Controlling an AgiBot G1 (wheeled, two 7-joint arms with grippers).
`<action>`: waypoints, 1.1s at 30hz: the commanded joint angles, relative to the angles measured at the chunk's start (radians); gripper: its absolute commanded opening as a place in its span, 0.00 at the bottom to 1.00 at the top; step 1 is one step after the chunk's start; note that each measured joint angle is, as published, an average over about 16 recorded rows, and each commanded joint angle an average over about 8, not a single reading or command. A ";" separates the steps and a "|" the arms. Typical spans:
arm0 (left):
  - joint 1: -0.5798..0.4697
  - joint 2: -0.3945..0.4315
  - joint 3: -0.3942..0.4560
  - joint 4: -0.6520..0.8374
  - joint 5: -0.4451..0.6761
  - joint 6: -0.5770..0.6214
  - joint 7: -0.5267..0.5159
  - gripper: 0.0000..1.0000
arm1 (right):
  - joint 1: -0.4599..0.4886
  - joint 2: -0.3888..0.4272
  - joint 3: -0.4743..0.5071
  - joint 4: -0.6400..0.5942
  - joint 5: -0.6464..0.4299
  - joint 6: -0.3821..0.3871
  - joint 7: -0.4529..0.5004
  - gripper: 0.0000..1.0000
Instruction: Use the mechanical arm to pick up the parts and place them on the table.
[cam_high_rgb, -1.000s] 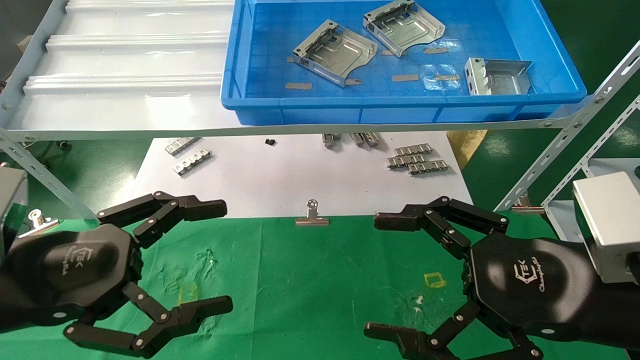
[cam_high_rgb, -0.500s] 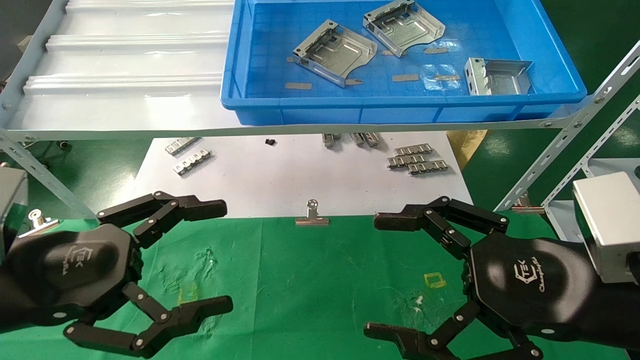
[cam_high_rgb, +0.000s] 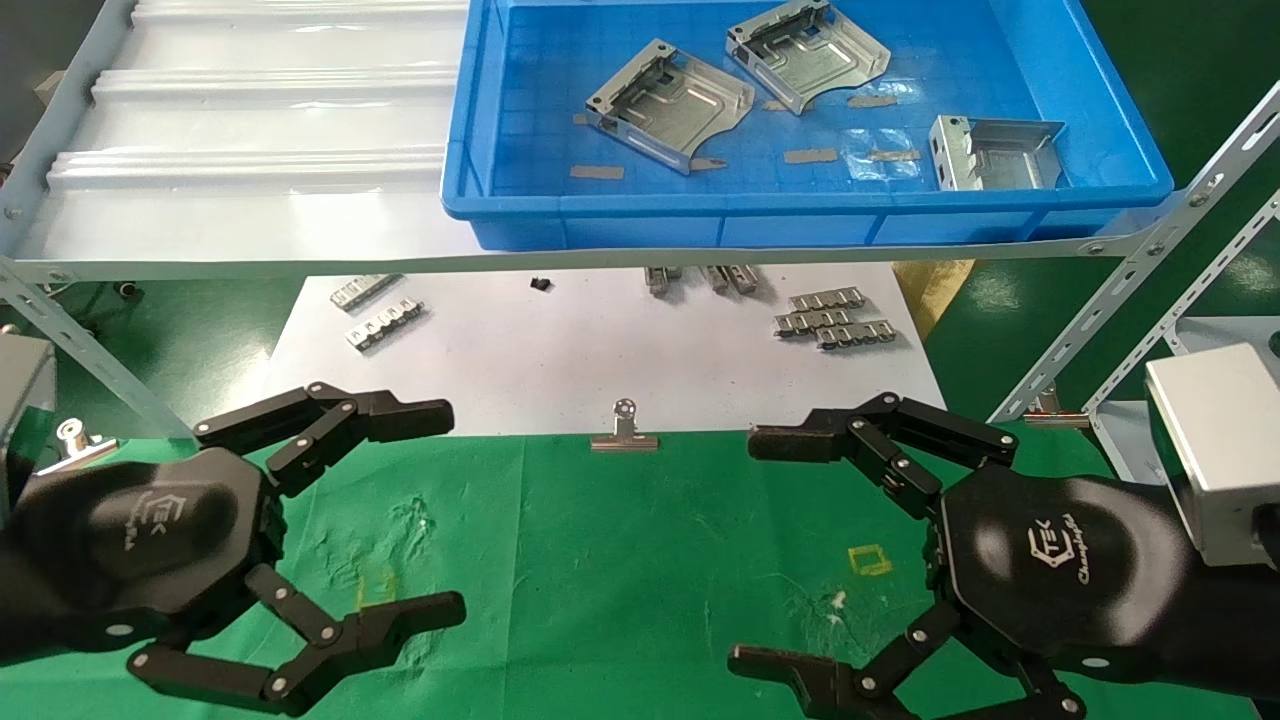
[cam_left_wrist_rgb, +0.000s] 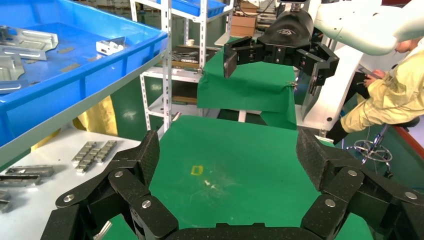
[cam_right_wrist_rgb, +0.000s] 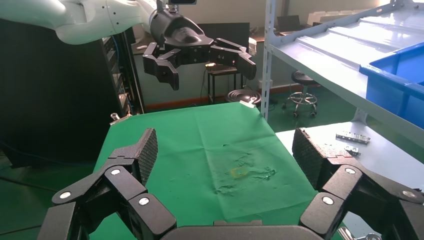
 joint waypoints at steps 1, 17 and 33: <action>0.000 0.000 0.000 0.000 0.000 0.000 0.000 0.89 | 0.000 0.000 0.000 0.000 0.000 0.000 0.000 1.00; 0.000 0.000 0.000 0.000 0.000 0.000 0.000 0.00 | 0.000 0.000 0.000 0.000 0.000 0.000 0.000 1.00; 0.000 0.000 0.000 0.000 0.000 0.000 0.000 0.00 | 0.000 0.000 0.000 0.001 0.000 0.000 0.000 1.00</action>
